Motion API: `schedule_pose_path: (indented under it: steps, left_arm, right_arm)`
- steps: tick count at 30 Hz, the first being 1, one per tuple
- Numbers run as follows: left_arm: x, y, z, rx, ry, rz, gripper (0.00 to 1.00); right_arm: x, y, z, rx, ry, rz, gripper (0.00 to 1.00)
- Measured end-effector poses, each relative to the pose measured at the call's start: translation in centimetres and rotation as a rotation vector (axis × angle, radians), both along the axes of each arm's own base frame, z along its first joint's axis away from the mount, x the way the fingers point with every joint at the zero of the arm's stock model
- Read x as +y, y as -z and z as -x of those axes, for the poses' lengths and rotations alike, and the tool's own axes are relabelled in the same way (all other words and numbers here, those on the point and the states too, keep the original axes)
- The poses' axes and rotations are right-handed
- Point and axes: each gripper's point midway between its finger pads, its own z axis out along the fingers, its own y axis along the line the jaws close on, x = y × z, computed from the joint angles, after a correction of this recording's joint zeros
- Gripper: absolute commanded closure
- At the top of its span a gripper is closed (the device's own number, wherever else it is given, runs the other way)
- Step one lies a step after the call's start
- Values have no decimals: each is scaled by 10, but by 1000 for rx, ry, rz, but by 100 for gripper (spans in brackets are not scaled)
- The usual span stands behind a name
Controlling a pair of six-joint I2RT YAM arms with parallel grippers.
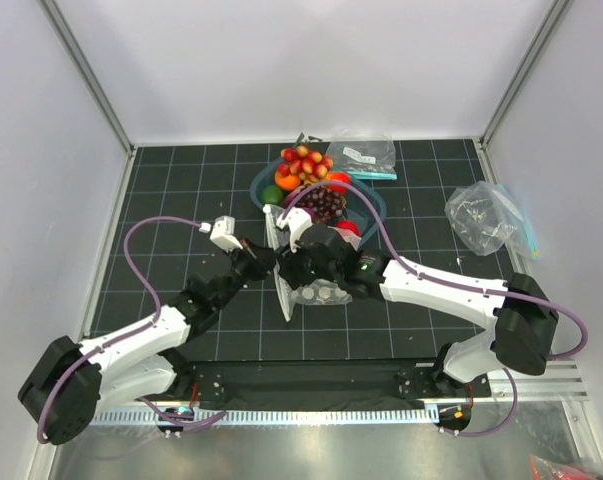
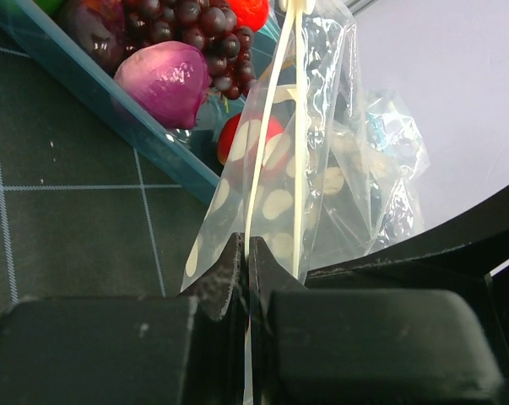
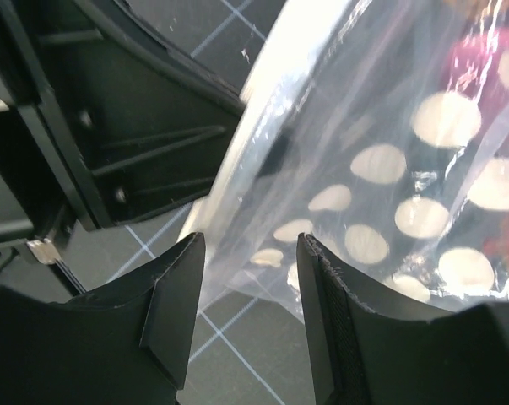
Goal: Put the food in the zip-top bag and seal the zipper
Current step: Open the zipper of the food storage bag.
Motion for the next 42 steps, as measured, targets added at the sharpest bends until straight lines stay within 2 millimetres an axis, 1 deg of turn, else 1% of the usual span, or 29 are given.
schedule_pose_path:
  steps: [3, 4, 6, 7, 9, 10, 12, 15, 19, 23, 26, 28, 30, 32, 34, 36, 39, 40, 41, 42]
  left_arm:
    - [-1, 0, 0, -1, 4, 1, 100]
    - [-1, 0, 1, -1, 5, 2, 100]
    - [-1, -1, 1, -2, 6, 2, 99]
    - [-1, -1, 1, -3, 6, 3, 100]
    - [0, -2, 1, -5, 6, 5, 99]
    - [0, -2, 2, -7, 6, 5, 100]
    - [0, -3, 2, -10, 7, 5, 100]
    - [0, -3, 2, -12, 8, 3, 99]
    - [1, -2, 2, -20, 11, -14, 100]
    - [2, 0, 2, -30, 14, -39, 99]
    - [4, 4, 4, -21, 18, -77, 100]
    - [6, 0, 6, -3, 21, -98, 100]
    - [8, -12, 8, 4, 20, -102, 100]
    - [13, -31, 12, 6, 12, -105, 100]
    - [23, -55, 18, -2, -7, -104, 99]
    - [37, -77, 24, -14, -47, -105, 100]
    - [62, -92, 31, 4, -124, -150, 100]
    - [75, -96, 33, 18, -163, -184, 100]
    - [79, -96, 34, 24, -178, -201, 100]
    - [89, -96, 37, 41, -202, -236, 100]
  right_arm:
    - [5, -5, -1, -5, -3, -30, 43]
    - [6, -6, -1, -7, -5, -35, 45]
    - [8, -8, -2, -10, -4, -45, 54]
    - [8, -9, -2, -10, -1, -49, 63]
    - [9, -10, -3, -9, 4, -57, 74]
    - [9, -10, -3, -11, 9, -61, 83]
    - [9, -11, -5, -14, 19, -66, 94]
    - [6, -9, -7, -20, 41, -65, 99]
    - [-3, -11, -9, -35, 78, -63, 99]
    - [-12, -23, -9, -56, 104, -83, 99]
    - [-14, -33, -9, -69, 111, -102, 99]
    - [-15, -35, -8, -70, 112, -109, 99]
    - [-14, -36, -7, -65, 106, -112, 99]
    - [-11, -36, -6, -56, 98, -119, 99]
    - [-4, -38, -5, -41, 84, -138, 99]
    - [7, -41, -5, -25, 66, -166, 99]
    - [27, -44, -5, 7, 32, -210, 99]
    - [35, -45, -6, 20, 20, -225, 99]
    - [44, -45, -6, 33, 6, -240, 99]
    - [53, -45, -6, 48, -8, -255, 99]
